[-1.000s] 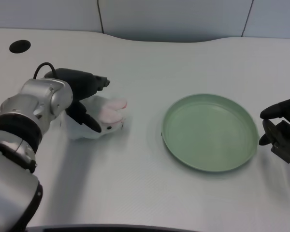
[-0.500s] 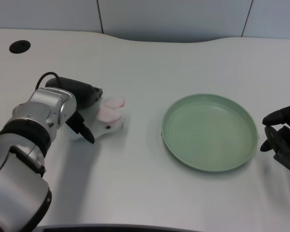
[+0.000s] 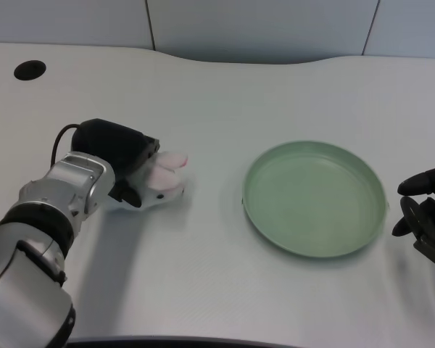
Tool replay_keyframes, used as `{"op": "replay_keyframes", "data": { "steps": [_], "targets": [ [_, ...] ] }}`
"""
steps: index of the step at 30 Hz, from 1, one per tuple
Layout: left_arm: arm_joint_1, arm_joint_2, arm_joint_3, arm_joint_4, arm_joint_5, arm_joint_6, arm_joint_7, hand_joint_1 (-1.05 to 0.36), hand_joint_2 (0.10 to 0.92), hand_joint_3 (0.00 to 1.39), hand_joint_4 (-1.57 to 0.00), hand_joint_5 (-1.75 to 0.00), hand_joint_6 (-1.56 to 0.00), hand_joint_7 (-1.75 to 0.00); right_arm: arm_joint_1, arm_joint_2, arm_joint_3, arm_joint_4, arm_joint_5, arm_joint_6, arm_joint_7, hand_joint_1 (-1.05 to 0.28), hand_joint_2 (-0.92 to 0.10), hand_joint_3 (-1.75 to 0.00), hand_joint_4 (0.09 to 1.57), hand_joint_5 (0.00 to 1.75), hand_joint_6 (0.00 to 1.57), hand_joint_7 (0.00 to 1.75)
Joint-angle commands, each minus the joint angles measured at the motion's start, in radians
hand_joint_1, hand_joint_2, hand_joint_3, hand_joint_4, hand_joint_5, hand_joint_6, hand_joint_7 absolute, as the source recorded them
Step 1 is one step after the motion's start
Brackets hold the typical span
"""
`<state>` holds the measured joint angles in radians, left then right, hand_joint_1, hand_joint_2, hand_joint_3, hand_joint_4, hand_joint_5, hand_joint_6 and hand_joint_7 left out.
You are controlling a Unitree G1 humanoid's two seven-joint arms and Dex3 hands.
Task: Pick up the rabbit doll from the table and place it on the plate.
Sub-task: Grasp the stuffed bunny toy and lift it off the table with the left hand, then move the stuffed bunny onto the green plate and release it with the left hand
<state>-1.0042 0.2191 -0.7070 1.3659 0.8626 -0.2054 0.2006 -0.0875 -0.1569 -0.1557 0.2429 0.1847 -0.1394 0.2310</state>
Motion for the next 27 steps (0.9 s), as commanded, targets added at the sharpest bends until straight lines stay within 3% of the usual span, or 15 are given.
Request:
{"op": "replay_keyframes", "data": {
  "steps": [1, 3, 4, 7, 10, 11, 13, 14, 17, 18, 19, 21, 22, 25, 27],
  "targets": [
    [0.022, 0.001, 0.012, 0.012, -0.011, 0.003, 0.014, -0.43, 0.834, 0.00, -0.34, -0.94, -0.59, -0.39, 0.026, -0.010, -0.009, -0.030, -0.001, 0.010, -0.004, -0.29, -0.92, -0.52, 0.33, 1.75, 0.21, 1.64],
    [0.025, -0.002, 0.026, 0.012, -0.025, 0.004, 0.011, -0.38, 0.835, 0.00, -0.30, -1.16, -0.40, -0.84, 0.038, -0.012, -0.008, -0.045, -0.003, 0.011, -0.004, -0.29, -0.92, -0.53, 0.33, 1.75, 0.21, 1.63],
    [0.024, -0.004, 0.030, 0.012, -0.030, 0.006, 0.006, -0.37, 0.835, 0.00, -0.29, -1.23, -0.36, -0.95, 0.044, -0.012, -0.007, -0.058, -0.006, 0.019, -0.009, -0.29, -0.92, -0.53, 0.33, 1.75, 0.21, 1.63],
    [0.021, -0.009, 0.037, 0.014, -0.036, 0.017, -0.009, -0.35, 0.829, 0.00, -0.28, -1.40, -0.32, -1.10, 0.058, -0.016, -0.002, -0.082, -0.025, 0.026, -0.022, -0.30, -0.92, -0.51, 0.34, 1.75, 0.21, 1.64],
    [0.018, -0.010, 0.048, 0.015, -0.043, 0.019, -0.025, -0.33, 0.815, 0.00, -0.32, -1.50, -0.35, -1.16, 0.069, -0.012, -0.001, -0.107, -0.028, 0.043, -0.026, -0.30, -0.92, -0.50, 0.32, 1.75, 0.21, 1.64],
    [0.019, -0.009, 0.045, 0.015, -0.040, 0.016, -0.013, -0.32, 0.813, 0.00, -0.32, -1.50, -0.35, -1.17, 0.069, -0.010, -0.002, -0.105, -0.023, 0.041, -0.021, -0.30, -0.92, -0.50, 0.32, 1.75, 0.21, 1.64],
    [0.022, -0.006, 0.040, 0.013, -0.034, 0.007, 0.025, -0.27, 0.782, 0.00, -0.45, -1.61, -0.41, -1.35, 0.067, -0.001, -0.010, -0.097, 0.009, 0.044, -0.001, -0.29, -0.92, -0.52, 0.31, 1.75, 0.20, 1.64],
    [0.023, -0.001, 0.037, 0.012, -0.030, -0.006, 0.048, -0.26, 0.776, 0.00, -0.47, -1.64, -0.41, -1.41, 0.067, 0.000, -0.009, -0.095, 0.010, 0.042, 0.000, -0.28, -0.92, -0.52, 0.31, 1.75, 0.19, 1.64],
    [0.025, 0.007, 0.026, 0.012, -0.017, -0.025, 0.111, -0.24, 0.848, 0.01, -0.64, -1.58, -0.67, -0.99, 0.065, -0.002, -0.004, -0.087, -0.002, 0.031, -0.003, -0.28, -0.92, -0.53, 0.31, 1.75, 0.19, 1.65],
    [0.026, 0.009, 0.025, 0.012, -0.015, -0.030, 0.132, -0.20, 0.891, 0.03, -0.72, -1.68, -0.63, -1.28, 0.065, -0.001, -0.002, -0.085, -0.004, 0.028, -0.004, -0.28, -0.92, -0.53, 0.32, 1.75, 0.19, 1.65],
    [0.027, 0.010, 0.026, 0.013, -0.014, -0.035, 0.145, -0.18, 0.906, 0.04, -0.76, -1.71, -0.60, -1.40, 0.064, -0.001, -0.002, -0.084, -0.006, 0.026, -0.005, -0.28, -0.92, -0.53, 0.32, 1.75, 0.19, 1.65],
    [0.021, 0.017, 0.047, 0.011, -0.029, -0.052, 0.173, -0.16, 0.918, 0.12, -0.81, -1.74, -0.56, -1.63, 0.061, -0.003, 0.005, -0.087, -0.025, 0.030, -0.019, -0.29, -0.92, -0.53, 0.32, 1.75, 0.19, 1.66],
    [0.019, 0.018, 0.056, 0.011, -0.035, -0.057, 0.180, -0.14, 0.919, 0.15, -0.82, -1.74, -0.55, -1.69, 0.059, -0.002, 0.007, -0.087, -0.032, 0.029, -0.023, -0.29, -0.92, -0.53, 0.32, 1.75, 0.19, 1.66],
    [-0.001, 0.014, 0.092, 0.010, -0.066, -0.048, 0.154, -0.14, 0.921, 0.15, -0.76, -1.75, -0.52, -1.74, 0.042, 0.002, 0.004, -0.048, -0.034, -0.008, -0.016, -0.29, -0.92, -0.53, 0.35, 1.75, 0.20, 1.67],
    [-0.016, 0.009, 0.114, 0.008, -0.086, -0.044, 0.150, -0.16, 0.918, 0.13, -0.73, -1.75, -0.51, -1.75, 0.032, -0.003, 0.009, -0.028, -0.052, -0.022, -0.022, -0.30, -0.92, -0.52, 0.37, 1.75, 0.20, 1.67]
  ]
}}
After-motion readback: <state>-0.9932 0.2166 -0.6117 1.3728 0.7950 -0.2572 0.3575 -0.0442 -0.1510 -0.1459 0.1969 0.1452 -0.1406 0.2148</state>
